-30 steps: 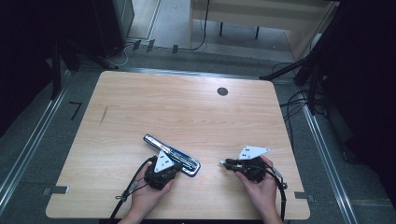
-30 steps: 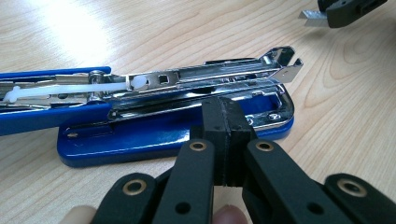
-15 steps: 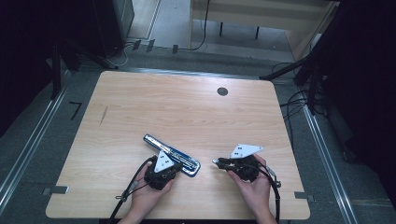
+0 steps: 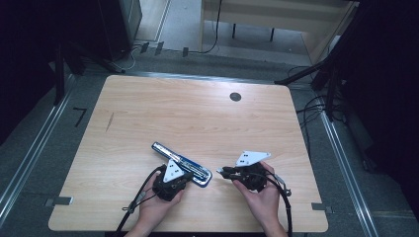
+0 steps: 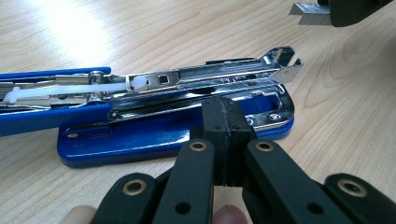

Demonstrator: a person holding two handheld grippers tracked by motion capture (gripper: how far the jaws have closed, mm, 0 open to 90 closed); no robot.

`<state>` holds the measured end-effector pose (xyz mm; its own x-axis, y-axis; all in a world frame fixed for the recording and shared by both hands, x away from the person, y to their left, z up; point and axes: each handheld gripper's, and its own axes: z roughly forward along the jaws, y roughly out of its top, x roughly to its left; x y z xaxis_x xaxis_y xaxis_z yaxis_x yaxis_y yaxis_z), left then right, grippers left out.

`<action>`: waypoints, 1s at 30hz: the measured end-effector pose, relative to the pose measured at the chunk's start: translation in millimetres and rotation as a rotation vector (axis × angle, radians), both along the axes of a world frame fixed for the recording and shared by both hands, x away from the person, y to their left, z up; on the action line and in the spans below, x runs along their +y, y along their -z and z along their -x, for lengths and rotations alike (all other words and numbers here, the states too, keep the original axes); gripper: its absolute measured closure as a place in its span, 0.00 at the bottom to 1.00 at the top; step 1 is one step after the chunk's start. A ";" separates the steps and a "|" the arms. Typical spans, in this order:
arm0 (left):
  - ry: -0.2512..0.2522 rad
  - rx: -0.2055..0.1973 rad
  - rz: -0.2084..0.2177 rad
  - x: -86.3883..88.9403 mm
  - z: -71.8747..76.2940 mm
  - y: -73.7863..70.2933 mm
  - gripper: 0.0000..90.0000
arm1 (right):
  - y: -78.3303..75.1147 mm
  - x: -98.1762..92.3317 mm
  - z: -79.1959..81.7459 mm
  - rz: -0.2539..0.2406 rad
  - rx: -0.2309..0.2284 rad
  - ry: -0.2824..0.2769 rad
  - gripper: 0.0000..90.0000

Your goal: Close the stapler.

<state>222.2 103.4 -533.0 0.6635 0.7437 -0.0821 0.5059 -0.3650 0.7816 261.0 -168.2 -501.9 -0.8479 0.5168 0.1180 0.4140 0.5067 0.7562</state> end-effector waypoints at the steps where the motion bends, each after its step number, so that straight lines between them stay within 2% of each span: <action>1: 0.000 0.000 0.000 0.0 0.0 0.0 1.00 | 0.0 0.0 0.0 0.000 0.000 0.000 0.89; 22: 0.000 0.002 0.003 0.1 -0.2 0.1 1.00 | -12.5 21.0 -0.6 -0.010 0.019 0.013 0.89; 30: -0.001 0.000 0.002 0.0 -0.1 0.1 1.00 | -16.3 35.2 0.2 -0.012 0.027 -0.003 0.89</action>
<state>222.2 103.4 -533.1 0.6631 0.7439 -0.0836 0.5061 -0.3632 0.7823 260.8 -133.0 -485.6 -0.8460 0.5124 0.1474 0.4329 0.4988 0.7509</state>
